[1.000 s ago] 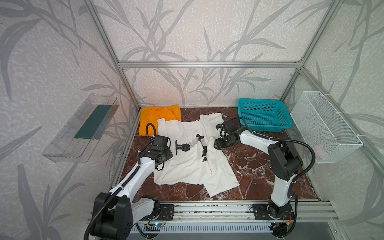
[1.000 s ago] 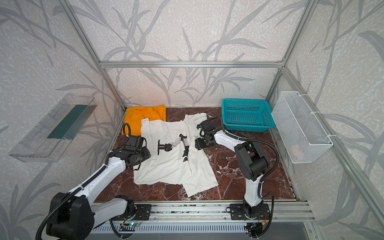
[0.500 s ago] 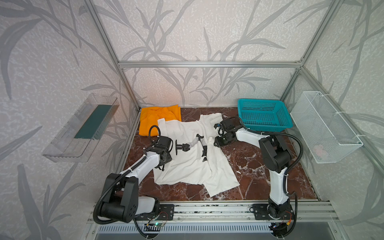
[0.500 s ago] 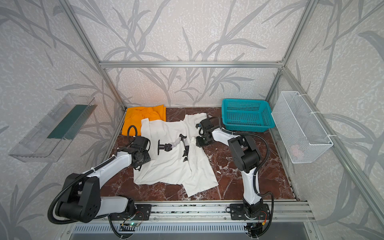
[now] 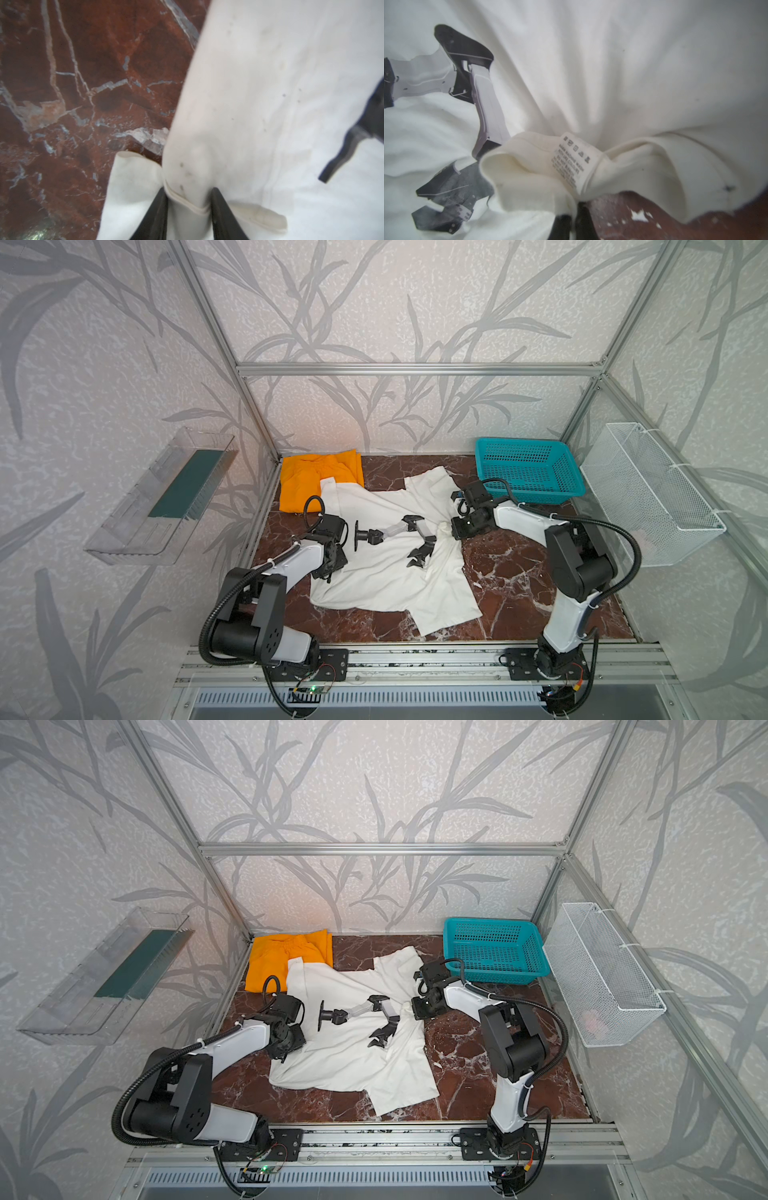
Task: Fold and stack the mixed laundry pile
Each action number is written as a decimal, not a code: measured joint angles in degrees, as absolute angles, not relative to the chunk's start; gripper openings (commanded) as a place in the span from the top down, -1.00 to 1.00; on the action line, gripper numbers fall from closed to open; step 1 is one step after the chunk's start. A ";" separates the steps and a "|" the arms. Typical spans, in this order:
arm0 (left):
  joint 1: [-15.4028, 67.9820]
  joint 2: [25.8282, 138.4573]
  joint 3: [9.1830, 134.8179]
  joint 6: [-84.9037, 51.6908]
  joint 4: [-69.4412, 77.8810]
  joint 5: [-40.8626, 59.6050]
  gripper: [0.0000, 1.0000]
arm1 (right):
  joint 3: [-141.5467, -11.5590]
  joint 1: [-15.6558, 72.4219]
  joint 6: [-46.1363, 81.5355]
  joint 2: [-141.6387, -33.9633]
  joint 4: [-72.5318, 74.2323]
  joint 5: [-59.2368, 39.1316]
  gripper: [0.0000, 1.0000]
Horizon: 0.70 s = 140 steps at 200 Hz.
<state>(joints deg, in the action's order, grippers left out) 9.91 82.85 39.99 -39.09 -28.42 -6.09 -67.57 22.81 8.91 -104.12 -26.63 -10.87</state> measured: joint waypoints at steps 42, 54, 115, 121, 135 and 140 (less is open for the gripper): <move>9.98 83.15 40.62 -38.92 -27.16 -1.91 0.21 | -57.60 21.12 12.01 -91.13 -30.44 -4.56 0.99; 10.00 83.15 40.95 -38.35 -27.20 -0.21 0.03 | -54.81 19.99 12.80 -89.45 -30.48 -4.19 0.99; 12.36 80.42 43.16 -32.36 -31.20 5.91 -0.35 | -51.53 17.78 14.98 -91.61 -30.28 -4.51 1.00; 12.99 79.88 43.57 -31.77 -31.33 6.11 -0.35 | -51.64 17.78 15.03 -91.83 -30.22 -4.54 1.00; 14.94 79.02 44.40 -30.46 -31.29 5.69 -0.36 | -51.79 17.76 15.03 -92.05 -30.20 -4.54 1.00; 15.66 78.94 44.69 -30.22 -31.38 5.19 -0.36 | -51.86 17.76 15.03 -92.07 -30.20 -4.54 1.00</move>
